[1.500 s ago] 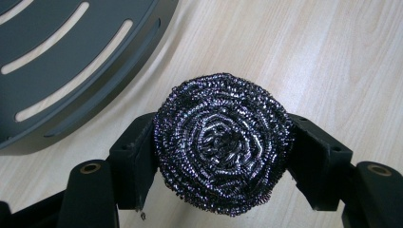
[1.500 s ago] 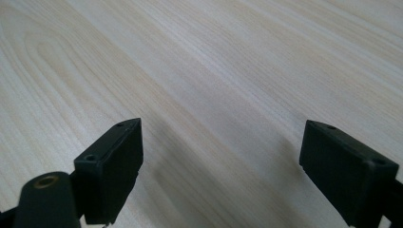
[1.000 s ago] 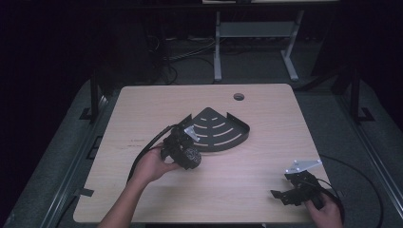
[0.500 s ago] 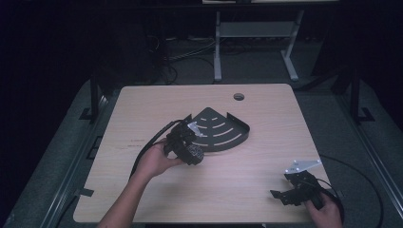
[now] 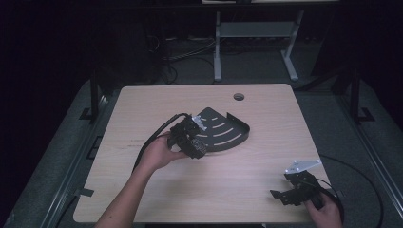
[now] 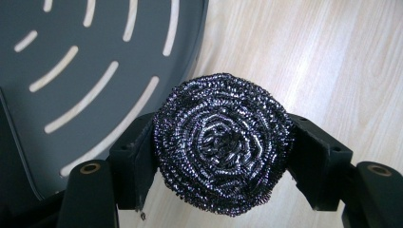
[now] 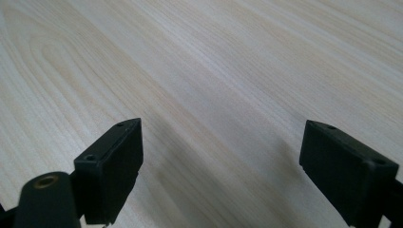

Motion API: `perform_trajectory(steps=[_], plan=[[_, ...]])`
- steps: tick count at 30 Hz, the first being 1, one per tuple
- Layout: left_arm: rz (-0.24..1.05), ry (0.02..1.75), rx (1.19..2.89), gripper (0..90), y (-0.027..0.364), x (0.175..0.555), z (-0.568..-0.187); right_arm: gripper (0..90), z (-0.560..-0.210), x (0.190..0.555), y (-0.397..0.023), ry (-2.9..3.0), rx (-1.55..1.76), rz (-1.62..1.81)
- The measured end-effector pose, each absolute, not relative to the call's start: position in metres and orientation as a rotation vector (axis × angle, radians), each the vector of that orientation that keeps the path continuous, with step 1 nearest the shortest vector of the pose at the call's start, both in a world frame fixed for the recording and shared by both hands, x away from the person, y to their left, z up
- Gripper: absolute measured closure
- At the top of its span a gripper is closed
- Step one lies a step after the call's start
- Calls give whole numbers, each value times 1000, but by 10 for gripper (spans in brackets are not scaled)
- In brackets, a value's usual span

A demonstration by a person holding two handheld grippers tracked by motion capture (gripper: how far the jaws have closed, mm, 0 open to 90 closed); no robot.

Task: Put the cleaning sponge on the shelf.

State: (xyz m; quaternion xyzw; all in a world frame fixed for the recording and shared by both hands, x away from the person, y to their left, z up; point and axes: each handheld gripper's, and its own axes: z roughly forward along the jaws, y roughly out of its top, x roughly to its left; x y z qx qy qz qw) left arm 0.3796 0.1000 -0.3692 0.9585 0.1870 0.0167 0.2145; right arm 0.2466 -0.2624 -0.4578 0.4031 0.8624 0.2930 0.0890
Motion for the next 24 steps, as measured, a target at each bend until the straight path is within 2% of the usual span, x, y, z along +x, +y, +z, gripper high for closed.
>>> perform_trajectory(steps=[24], plan=[[61, 536, 2655, 311, 84, 411, -359, 143, -456, 244, -262, 2560, 1199, 878]])
